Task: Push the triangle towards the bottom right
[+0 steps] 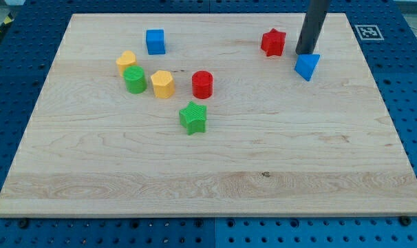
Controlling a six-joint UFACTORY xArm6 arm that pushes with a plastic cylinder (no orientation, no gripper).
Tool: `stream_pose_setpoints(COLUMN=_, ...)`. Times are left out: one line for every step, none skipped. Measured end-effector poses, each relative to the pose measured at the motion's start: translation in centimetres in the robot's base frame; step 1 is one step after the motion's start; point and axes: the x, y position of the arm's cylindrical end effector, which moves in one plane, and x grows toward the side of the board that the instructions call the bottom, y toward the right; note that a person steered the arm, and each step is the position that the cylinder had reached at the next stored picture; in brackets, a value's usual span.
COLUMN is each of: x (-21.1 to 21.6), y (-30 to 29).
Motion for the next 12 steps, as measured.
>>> stream_pose_setpoints(x=4.0, y=0.4)
stream_pose_setpoints(x=5.2, y=1.6)
stream_pose_setpoints(x=5.3, y=2.0)
stream_pose_setpoints(x=5.3, y=2.0)
stream_pose_setpoints(x=5.3, y=0.6)
stream_pose_setpoints(x=7.1, y=0.3)
stream_pose_setpoints(x=11.8, y=0.3)
stream_pose_setpoints(x=15.0, y=0.3)
stream_pose_setpoints(x=16.4, y=0.3)
stream_pose_setpoints(x=16.5, y=0.3)
stream_pose_setpoints(x=18.5, y=0.3)
stream_pose_setpoints(x=22.6, y=0.3)
